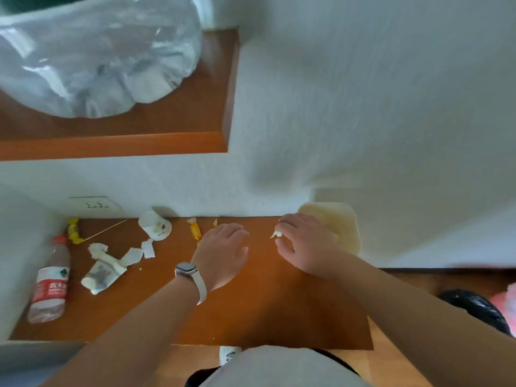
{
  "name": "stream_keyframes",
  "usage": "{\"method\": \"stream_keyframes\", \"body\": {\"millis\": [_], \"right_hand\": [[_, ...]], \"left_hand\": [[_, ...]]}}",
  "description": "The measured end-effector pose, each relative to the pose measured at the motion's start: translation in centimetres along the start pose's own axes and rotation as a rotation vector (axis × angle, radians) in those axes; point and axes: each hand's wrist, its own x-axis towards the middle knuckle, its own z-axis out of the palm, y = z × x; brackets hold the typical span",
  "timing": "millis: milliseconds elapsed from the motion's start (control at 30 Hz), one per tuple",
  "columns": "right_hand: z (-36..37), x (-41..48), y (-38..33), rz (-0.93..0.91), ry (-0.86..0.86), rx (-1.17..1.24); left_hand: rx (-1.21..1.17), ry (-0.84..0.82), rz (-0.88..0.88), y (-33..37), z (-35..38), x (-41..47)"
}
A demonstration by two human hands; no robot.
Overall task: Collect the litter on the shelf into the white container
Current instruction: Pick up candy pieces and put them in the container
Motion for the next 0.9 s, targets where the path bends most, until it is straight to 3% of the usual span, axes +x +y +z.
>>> {"method": "stream_keyframes", "body": {"millis": [367, 600, 900], "right_hand": [[6.7, 2.1, -6.3, 0.231, -0.198, -0.137], [11.5, 3.4, -3.7, 0.455, -0.280, -0.158], [15.0, 5.1, -0.5, 0.582, -0.257, -0.135]], "left_hand": [[0.039, -0.163, 0.072, -9.8, 2.1, -2.7], [0.085, -0.237, 0.146, -13.0, 5.0, -0.5], [0.211, -0.364, 0.203, -13.4, 7.7, 3.1]]}}
